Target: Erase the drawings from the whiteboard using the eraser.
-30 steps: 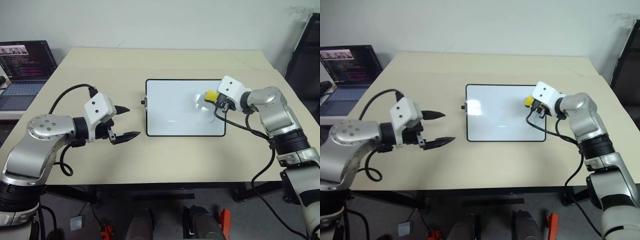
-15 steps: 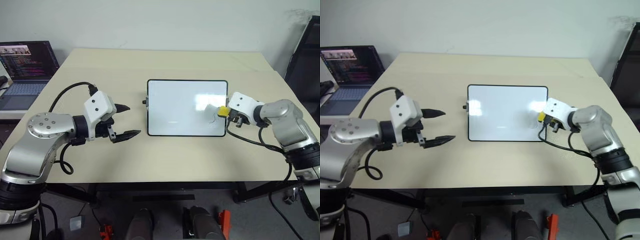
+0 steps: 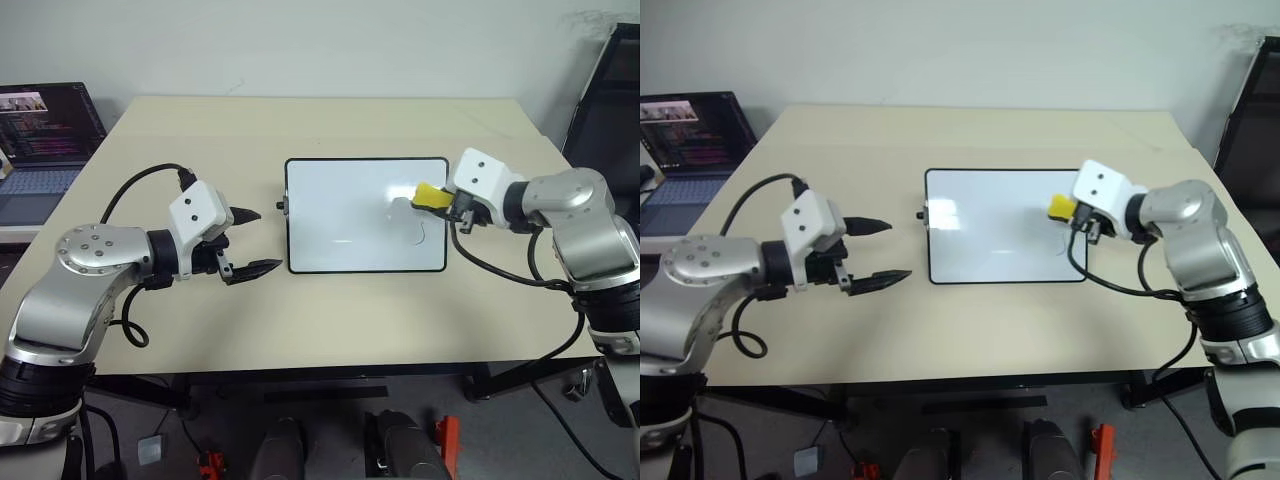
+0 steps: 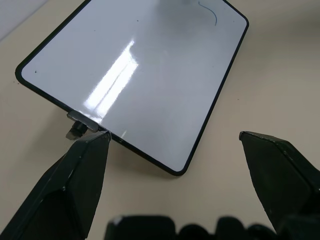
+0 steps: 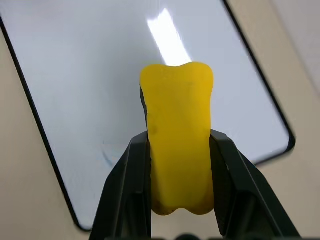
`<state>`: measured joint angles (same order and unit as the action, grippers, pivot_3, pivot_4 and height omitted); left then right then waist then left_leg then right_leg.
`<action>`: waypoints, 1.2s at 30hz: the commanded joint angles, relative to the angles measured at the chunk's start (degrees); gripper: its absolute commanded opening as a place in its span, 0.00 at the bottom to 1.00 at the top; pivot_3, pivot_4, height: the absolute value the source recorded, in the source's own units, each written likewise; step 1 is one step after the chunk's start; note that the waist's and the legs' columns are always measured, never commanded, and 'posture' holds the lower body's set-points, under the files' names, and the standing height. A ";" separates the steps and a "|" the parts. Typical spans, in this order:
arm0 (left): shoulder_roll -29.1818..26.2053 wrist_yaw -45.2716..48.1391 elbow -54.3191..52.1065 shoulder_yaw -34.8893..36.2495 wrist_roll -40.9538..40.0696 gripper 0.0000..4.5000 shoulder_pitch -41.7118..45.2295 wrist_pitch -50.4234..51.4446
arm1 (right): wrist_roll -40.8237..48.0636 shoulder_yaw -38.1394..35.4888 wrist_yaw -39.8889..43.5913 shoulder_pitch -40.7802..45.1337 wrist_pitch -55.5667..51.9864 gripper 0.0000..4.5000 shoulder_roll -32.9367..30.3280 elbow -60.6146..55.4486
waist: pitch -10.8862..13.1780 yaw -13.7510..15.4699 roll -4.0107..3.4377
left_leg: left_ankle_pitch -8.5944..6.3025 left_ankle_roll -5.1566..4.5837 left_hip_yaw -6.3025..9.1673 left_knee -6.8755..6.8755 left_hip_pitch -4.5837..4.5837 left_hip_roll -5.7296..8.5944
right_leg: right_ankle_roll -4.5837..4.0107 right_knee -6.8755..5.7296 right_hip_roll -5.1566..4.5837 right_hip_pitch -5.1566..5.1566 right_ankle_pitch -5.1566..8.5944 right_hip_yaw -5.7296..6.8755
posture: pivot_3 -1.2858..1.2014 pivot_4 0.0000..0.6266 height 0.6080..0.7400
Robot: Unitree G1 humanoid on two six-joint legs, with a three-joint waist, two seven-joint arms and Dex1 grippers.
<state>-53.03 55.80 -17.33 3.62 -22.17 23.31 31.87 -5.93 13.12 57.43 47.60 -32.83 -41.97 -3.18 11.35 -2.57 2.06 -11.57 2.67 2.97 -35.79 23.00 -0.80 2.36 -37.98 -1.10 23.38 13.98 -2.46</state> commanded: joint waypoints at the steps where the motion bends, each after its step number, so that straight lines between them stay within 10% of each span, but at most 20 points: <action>1: -0.07 0.11 -0.59 0.35 0.28 1.00 1.01 -1.14 | -1.48 2.87 -1.29 -0.18 0.45 0.25 1.66 -0.97 | 0.00 0.00 0.00 | 0.00 0.00 0.00 0.00 0.01 0.01 | 0.00 0.00 -0.01 0.00 0.00 -0.01 | 0.52 0.24 1.00; 36: -0.19 0.13 -0.85 0.15 0.36 1.00 0.87 -0.83 | -13.34 5.80 -7.95 -4.88 12.23 0.25 -7.90 21.46 | -0.23 0.73 0.37 | 0.06 -0.02 -0.08 -0.34 -0.17 0.06 | -0.18 -0.01 -0.09 -0.26 0.01 -0.10 | 0.52 0.24 1.00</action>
<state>-53.00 55.76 -17.46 3.42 -22.12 23.10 32.01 -17.41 20.29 49.79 43.76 -19.38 -47.97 15.16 11.12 -1.84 2.42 -11.51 2.64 2.90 -36.13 22.84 -0.73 2.18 -37.98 -1.19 23.12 14.00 -2.56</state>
